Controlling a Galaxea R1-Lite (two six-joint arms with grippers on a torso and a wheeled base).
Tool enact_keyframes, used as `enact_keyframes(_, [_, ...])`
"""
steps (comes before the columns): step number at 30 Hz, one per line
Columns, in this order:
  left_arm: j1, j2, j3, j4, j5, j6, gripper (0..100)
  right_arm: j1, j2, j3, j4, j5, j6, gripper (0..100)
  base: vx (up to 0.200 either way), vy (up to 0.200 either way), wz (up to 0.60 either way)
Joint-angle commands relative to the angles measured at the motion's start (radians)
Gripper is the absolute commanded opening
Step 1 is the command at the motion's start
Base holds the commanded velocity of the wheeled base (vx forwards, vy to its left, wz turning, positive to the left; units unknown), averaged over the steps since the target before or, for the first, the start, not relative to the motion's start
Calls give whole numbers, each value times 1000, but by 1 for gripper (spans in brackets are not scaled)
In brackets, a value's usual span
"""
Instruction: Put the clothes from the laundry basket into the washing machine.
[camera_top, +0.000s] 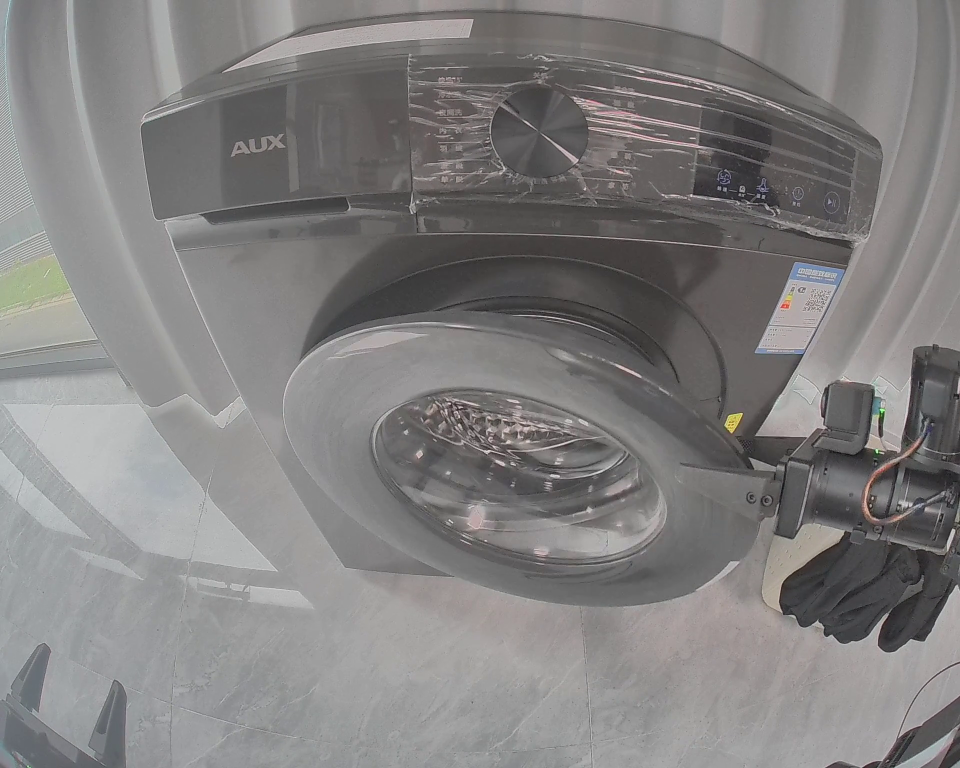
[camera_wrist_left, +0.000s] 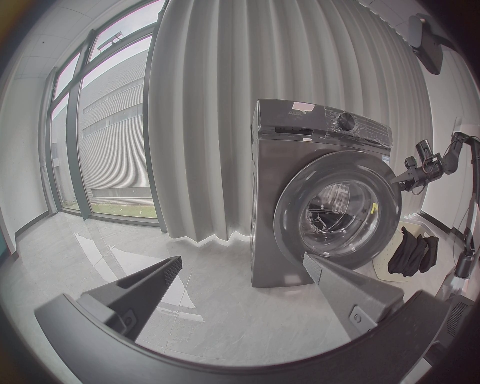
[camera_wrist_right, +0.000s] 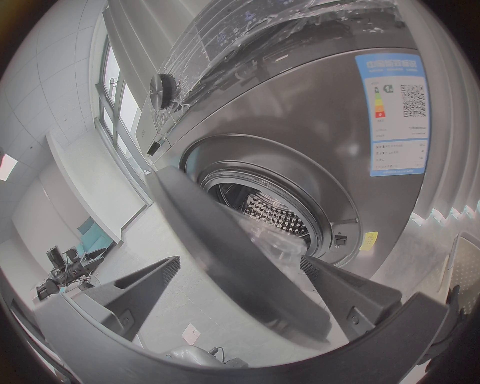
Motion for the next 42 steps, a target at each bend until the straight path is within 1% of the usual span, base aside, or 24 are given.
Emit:
enact_keyframes(1, [0, -12, 18, 0, 1, -1, 100, 25, -74, 41, 0, -2, -1, 100, 0, 0, 0])
enact_keyframes(2, [0, -12, 18, 0, 1, -1, 100, 25, -74, 41, 0, -2, -1, 100, 0, 0, 0])
enact_keyframes(3, [0, -12, 18, 0, 1, 1, 100, 37, -129, 72, 3, -7, -1, 100, 0, 0, 0])
enact_keyframes(6, [0, -12, 18, 0, 1, -1, 100, 41, -189, 101, 5, -7, 1, 100, 0, 0, 0])
enact_keyframes(7, [0, -12, 18, 0, 1, -1, 100, 41, -198, 104, 5, -5, 2, 100, 0, 0, 0])
enact_keyframes(8, [0, -12, 18, 0, 1, -1, 100, 37, -223, 109, 5, -1, 16, 100, 0, 0, 0])
enact_keyframes(11, [0, -12, 18, 0, 1, 1, 100, 33, -235, 106, 3, 1, 25, 100, 0, 0, 0])
enact_keyframes(17, [0, -12, 18, 0, 1, -1, 100, 27, -217, 96, -2, 1, 30, 100, 0, 0, 0])
enact_keyframes(21, [0, -12, 18, 0, 1, -1, 100, 14, -152, 90, -6, -1, 30, 100, 0, 0, 0])
enact_keyframes(30, [0, -12, 18, 0, 1, 1, 100, 22, -27, 78, -91, -4, 28, 100, 0, 0, 0])
enact_keyframes(35, [0, -12, 18, 0, 1, 1, 100, 37, -39, 109, -89, 1, 27, 100, 0, 0, 0])
enact_keyframes(39, [0, -12, 18, 2, 1, 1, 100, 59, -111, 139, -81, 4, 28, 100, 0, 0, 0])
enact_keyframes(42, [0, -12, 18, 0, 1, 1, 100, 60, -129, 153, -83, 6, 28, 100, 0, 0, 0])
